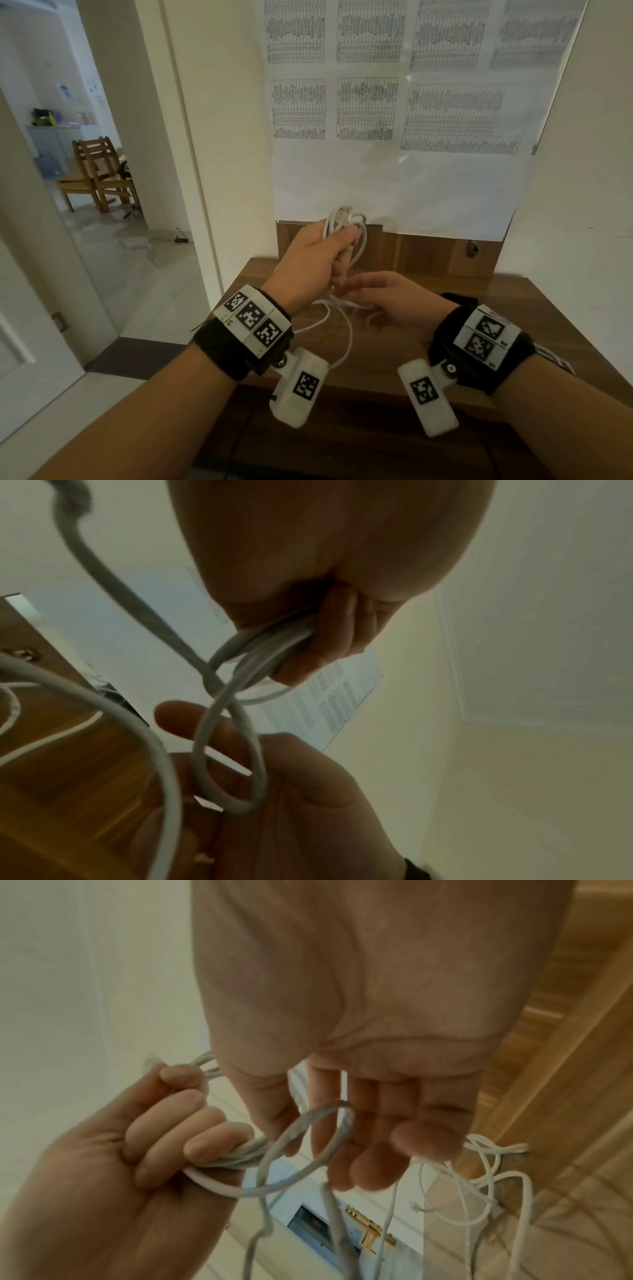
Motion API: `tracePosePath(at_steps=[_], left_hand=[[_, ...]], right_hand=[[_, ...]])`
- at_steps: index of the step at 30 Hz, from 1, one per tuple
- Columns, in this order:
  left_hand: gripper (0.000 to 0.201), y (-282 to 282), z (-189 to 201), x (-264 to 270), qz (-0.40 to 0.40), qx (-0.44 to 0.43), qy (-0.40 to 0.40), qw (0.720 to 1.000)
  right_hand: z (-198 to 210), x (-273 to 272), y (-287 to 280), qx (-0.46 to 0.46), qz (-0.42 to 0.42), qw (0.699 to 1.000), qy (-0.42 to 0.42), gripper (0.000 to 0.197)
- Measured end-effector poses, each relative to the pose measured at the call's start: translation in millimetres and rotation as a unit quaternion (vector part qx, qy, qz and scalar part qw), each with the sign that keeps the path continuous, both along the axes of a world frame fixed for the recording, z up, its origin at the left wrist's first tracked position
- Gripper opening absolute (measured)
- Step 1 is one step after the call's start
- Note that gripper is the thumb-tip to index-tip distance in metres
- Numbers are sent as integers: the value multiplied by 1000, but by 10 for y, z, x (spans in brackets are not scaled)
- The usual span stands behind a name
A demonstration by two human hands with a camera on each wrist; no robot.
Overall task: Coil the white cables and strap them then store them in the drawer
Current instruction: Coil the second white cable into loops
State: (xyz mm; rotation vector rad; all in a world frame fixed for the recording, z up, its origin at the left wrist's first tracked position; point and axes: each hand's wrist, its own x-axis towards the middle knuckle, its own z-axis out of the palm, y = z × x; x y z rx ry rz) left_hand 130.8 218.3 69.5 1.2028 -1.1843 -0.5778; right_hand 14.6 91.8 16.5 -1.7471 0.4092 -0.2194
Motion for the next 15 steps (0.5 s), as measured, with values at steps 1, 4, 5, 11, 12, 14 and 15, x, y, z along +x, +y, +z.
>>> tracePosePath(at_steps=[1,4,5,11,12,14,15], left_hand=[[28,5,8,7,4,-7,9,1000],[29,2,21,34,6,-27,35,999],[29,-4,27,39,4,-34,46,998],[18,-32,28,52,-8,-63,133,989],[19,-34,20,51,-12,-63,144,988],[23,-34,9,58,-29,-57,154,986],[24,-33,8,64,-38,-54,157,985]], right_hand=[[-12,-6,-4,12,9,1000,3,28],[-14,-37,2,53,42,998,12,36],[2,-56,19,51,54,997,19,33],[101,-89,114,31,94,995,-33,42],[110,-93,122,34,96,994,-41,42],[122,-114,145,49,98,993,-53,37],[116,-129,146,55,99,992,-58,38]])
